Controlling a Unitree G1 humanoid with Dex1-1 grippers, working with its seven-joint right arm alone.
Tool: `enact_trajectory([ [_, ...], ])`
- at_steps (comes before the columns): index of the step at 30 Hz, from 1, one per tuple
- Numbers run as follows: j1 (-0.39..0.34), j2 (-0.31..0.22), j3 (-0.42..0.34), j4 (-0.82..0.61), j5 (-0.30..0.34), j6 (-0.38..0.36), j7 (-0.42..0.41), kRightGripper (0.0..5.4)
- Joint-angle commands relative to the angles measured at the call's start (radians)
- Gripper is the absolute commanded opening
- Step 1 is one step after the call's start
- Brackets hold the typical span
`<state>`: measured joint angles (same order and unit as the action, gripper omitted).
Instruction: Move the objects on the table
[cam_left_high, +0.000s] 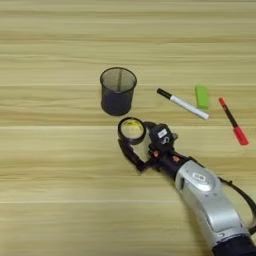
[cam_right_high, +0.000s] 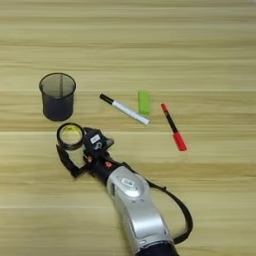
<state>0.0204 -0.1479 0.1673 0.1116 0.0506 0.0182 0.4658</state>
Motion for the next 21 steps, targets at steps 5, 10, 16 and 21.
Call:
enact_trajectory([
  [5,-0.036,-0.058,-0.075,-0.131,0.002,-0.038,-0.025,5.38],
  [10,-0.041,-0.086,-0.147,-0.168,0.014,-0.051,-0.040,5.38],
  [16,-0.061,-0.109,-0.218,-0.153,0.017,-0.061,-0.063,5.38],
  [21,-0.094,-0.121,-0.269,-0.071,0.027,-0.072,-0.081,5.38],
])
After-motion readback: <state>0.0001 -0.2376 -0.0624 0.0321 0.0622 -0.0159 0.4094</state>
